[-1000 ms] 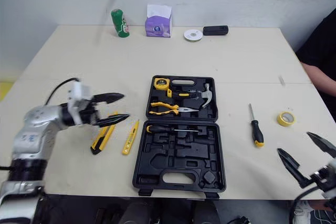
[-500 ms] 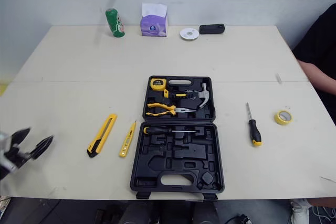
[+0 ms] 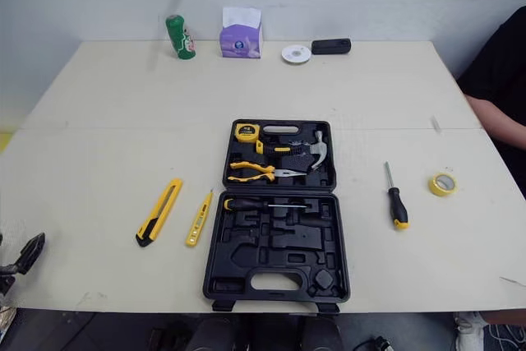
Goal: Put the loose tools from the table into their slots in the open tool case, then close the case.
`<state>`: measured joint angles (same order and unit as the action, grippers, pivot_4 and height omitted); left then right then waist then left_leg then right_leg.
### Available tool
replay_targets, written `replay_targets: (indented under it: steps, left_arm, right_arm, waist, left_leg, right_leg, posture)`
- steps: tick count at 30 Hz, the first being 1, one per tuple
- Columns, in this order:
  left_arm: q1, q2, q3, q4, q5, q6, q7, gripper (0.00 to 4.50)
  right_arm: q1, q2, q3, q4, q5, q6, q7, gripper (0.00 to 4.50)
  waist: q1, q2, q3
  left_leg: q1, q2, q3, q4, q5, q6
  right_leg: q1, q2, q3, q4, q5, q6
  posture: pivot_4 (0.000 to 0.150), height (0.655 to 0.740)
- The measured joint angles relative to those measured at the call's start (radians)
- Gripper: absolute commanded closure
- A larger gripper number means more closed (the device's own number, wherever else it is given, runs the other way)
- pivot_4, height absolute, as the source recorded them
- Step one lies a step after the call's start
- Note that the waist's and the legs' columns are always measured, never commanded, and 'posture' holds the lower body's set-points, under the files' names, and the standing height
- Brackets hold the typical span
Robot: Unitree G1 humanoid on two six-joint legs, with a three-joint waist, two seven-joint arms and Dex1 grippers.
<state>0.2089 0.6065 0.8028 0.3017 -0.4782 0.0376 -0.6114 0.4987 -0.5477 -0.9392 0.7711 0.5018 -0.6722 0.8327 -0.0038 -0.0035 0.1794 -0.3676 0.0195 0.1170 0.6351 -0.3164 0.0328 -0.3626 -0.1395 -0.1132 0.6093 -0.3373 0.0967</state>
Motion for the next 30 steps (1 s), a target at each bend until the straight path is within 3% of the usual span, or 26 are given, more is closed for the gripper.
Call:
replay_targets:
  steps: [4, 10, 15, 19, 24, 27, 30]
  left_arm:
    - [-0.072, 0.0, -0.046, -0.072, -0.026, 0.034, 0.0, 0.04]
    - [-0.201, 0.018, -0.164, -0.182, -0.034, 0.09, -0.039, 0.04]
    - [-0.333, 0.061, -0.379, -0.363, -0.043, 0.152, -0.155, 0.04]
    - [-0.391, 0.06, -0.514, -0.478, -0.108, 0.247, -0.236, 0.04]
    - [-0.476, 0.063, -0.653, -0.561, -0.143, 0.315, -0.347, 0.04]
    - [-0.516, 0.063, -0.698, -0.578, -0.149, 0.329, -0.397, 0.04]
    - [-0.522, 0.063, -0.785, -0.618, -0.149, 0.331, -0.477, 0.04]
  right_arm:
    - [-0.055, 0.002, 0.041, -0.045, 0.02, 0.017, 0.022, 0.0]
    - [-0.098, 0.001, 0.114, -0.284, 0.033, 0.093, -0.005, 0.0]
    - [-0.04, -0.023, 0.223, -0.703, 0.071, 0.389, -0.092, 0.0]
    - [0.036, -0.136, 0.247, -1.017, 0.153, 0.745, -0.216, 0.0]
    - [0.037, -0.367, 0.207, -1.308, 0.398, 1.232, -0.375, 0.0]
    - [-0.012, -0.502, 0.166, -1.318, 0.661, 1.498, -0.511, 0.0]
    - [-0.103, -0.641, 0.172, -1.293, 0.814, 1.682, -0.614, 0.0]
  waist:
    - [0.0, 0.0, 0.0]
    - [0.001, 0.0, -0.001]
    - [0.006, 0.002, 0.0]
    - [0.002, 0.004, 0.0]
    - [0.005, -0.001, 0.002]
    - [0.011, -0.002, 0.003]
    - [0.016, -0.002, 0.003]
  left_leg:
    - [0.0, 0.0, 0.0, 0.0, 0.001, -0.001]
    - [-0.001, -0.001, 0.001, 0.0, 0.004, -0.005]
    - [-0.002, -0.002, 0.001, 0.0, 0.007, -0.006]
    - [-0.004, -0.002, 0.002, -0.002, 0.009, -0.003]
    - [-0.005, 0.001, 0.003, 0.0, 0.012, -0.001]
    - [-0.005, 0.0, 0.002, 0.001, 0.012, 0.0]
    - [-0.008, 0.0, 0.003, 0.002, 0.012, 0.002]
  right_leg:
    - [0.0, 0.0, 0.0, 0.0, 0.001, 0.001]
    - [0.0, 0.001, 0.0, 0.002, 0.001, 0.002]
    - [-0.001, 0.0, 0.0, 0.003, 0.002, 0.003]
    - [-0.004, 0.001, 0.001, 0.003, 0.002, 0.003]
    - [-0.004, 0.006, 0.002, 0.004, 0.002, 0.003]
    - [-0.003, 0.006, 0.002, 0.004, 0.002, 0.003]
    - [-0.006, 0.006, 0.003, 0.003, 0.002, 0.003]
  posture:
    - [0.15, 0.74]
    - [0.15, 0.74]
    - [0.15, 0.74]
    - [0.15, 0.74]
    - [0.15, 0.74]
    - [0.15, 0.74]
    - [0.15, 0.74]
